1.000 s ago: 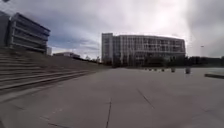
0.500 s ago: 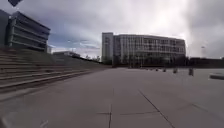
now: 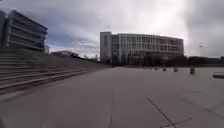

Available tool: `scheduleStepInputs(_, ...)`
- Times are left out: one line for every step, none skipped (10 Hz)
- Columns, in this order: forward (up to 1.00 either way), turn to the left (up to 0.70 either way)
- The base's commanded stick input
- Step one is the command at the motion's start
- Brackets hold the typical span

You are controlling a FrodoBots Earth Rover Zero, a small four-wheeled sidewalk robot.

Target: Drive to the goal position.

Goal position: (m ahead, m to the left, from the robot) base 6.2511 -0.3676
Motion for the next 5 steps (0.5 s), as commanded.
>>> scheduleStepInputs(0.70, 0.00)
scheduleStepInputs(0.70, 0.00)
scheduleStepInputs(0.70, 0.00)
scheduleStepInputs(0.70, 0.00)
scheduleStepInputs(0.70, 0.00)
